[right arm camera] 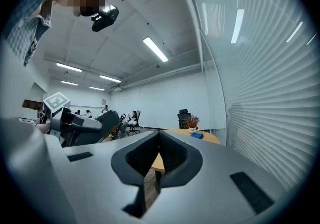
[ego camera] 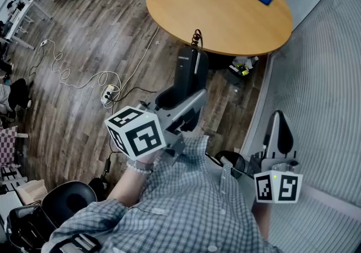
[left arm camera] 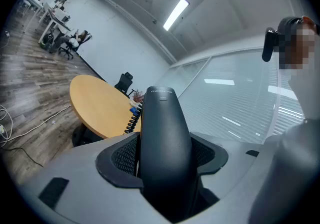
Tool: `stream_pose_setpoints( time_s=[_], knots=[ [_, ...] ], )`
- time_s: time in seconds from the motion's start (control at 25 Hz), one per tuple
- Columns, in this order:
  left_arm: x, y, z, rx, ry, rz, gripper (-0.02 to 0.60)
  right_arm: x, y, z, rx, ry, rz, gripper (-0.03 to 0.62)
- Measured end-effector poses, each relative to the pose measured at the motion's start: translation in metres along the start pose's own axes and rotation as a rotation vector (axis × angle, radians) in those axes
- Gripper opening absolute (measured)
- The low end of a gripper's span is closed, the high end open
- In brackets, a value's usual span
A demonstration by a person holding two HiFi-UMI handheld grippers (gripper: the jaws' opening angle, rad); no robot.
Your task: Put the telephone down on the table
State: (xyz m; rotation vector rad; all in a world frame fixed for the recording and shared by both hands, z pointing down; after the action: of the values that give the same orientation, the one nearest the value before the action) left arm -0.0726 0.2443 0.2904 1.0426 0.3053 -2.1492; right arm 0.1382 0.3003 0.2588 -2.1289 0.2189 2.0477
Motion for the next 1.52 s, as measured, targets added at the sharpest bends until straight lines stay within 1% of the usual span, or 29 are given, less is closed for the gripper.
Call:
stream_pose_setpoints(
  time_s=[0.28, 0.76, 0.92, 1.08, 1.36, 1.52],
  knots=[
    [-0.005, 0.002, 0.007, -0.011, 0.006, 0.004, 0.279, -0.008, 0.001, 0.003, -0.008, -0.007, -0.004, 0.006],
    [0.008, -0.008, 0.028, -0.018, 0.033, 0.012, 0.279, -0.011, 0.009, 0.024, -0.047, 0.015, -0.003, 0.006],
    [0.014, -0.015, 0.035, -0.013, 0.06, 0.013, 0.279, -0.011, 0.013, 0.036, -0.043, 0.015, -0.014, 0.006],
    [0.018, -0.02, 0.04, -0.003, 0.062, 0.005, 0.279, -0.012, 0.013, 0.044, -0.036, 0.002, -0.007, 0.006],
    [0.021, -0.016, 0.052, 0.023, 0.062, -0.01, 0.279, -0.016, 0.022, 0.039, -0.032, 0.001, -0.007, 0.006],
    [0.028, -0.001, 0.059, 0.042, 0.061, -0.021, 0.279, -0.019, 0.041, 0.029, -0.013, 0.007, -0.003, 0.006]
  ],
)
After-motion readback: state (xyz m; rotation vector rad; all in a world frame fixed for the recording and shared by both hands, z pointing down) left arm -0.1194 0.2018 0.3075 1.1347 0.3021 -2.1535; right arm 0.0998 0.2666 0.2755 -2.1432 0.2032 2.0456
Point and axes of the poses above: the fingertips, and each gripper's own axes: y forward along the fingers, z to its left, x out of its top, the point moved 2 cm from there along -y, backward along the fingers, and after that the axes turned 4 degrees about -z, right-handed, at the moved point
